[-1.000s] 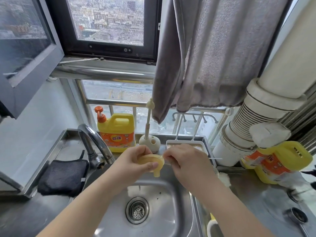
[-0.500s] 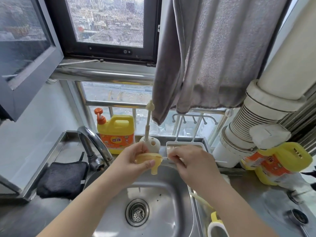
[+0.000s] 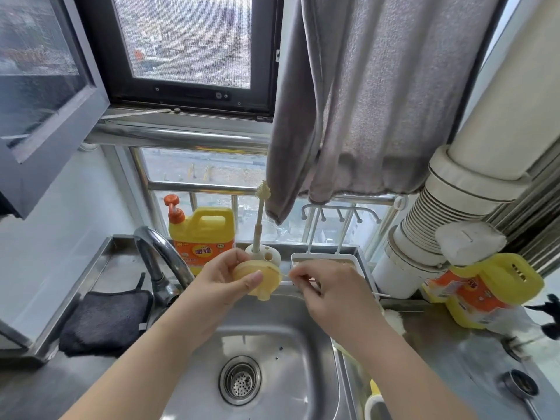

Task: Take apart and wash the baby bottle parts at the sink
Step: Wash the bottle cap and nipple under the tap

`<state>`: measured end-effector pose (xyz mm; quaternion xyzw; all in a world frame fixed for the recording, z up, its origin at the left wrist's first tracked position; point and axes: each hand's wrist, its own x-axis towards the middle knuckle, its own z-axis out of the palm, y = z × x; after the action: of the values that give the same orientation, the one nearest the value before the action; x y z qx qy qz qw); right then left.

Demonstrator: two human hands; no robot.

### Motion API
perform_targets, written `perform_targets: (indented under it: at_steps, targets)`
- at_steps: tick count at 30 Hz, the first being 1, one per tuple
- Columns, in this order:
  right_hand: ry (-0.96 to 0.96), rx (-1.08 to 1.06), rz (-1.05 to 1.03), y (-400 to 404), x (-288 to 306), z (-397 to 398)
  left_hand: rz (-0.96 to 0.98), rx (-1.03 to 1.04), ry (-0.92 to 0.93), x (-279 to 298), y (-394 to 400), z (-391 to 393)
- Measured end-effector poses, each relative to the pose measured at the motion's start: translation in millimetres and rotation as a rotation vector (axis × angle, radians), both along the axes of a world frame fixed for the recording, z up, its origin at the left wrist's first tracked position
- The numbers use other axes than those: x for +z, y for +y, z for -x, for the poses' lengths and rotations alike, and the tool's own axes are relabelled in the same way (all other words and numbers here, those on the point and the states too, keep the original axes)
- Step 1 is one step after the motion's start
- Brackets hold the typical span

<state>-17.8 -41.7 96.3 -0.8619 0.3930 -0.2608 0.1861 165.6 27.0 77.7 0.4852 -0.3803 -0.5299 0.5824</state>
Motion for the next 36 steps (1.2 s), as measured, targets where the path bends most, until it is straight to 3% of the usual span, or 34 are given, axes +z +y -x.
perform_targets:
  at_steps: [4,7,12,20,26,32,36]
  targets:
    - [-0.02,-0.019,-0.074,0,-2,5,-0.012,-0.023,0.224,-2,1,-1]
    - [-0.003,-0.014,-0.059,2,3,0,-0.072,-0.065,0.266,-4,1,6]
    - [0.082,0.011,-0.049,7,6,-3,-0.21,-0.07,0.095,4,-1,13]
    - [0.106,0.03,-0.026,11,8,-4,-0.234,-0.071,-0.061,3,-4,15]
    - [0.069,-0.02,-0.066,7,3,11,-0.11,-0.008,0.254,3,-4,3]
    - [0.024,-0.01,-0.028,8,6,2,-0.126,-0.054,0.223,-2,-2,10]
    - [0.041,-0.032,-0.064,6,4,9,-0.106,-0.02,0.364,0,-2,3]
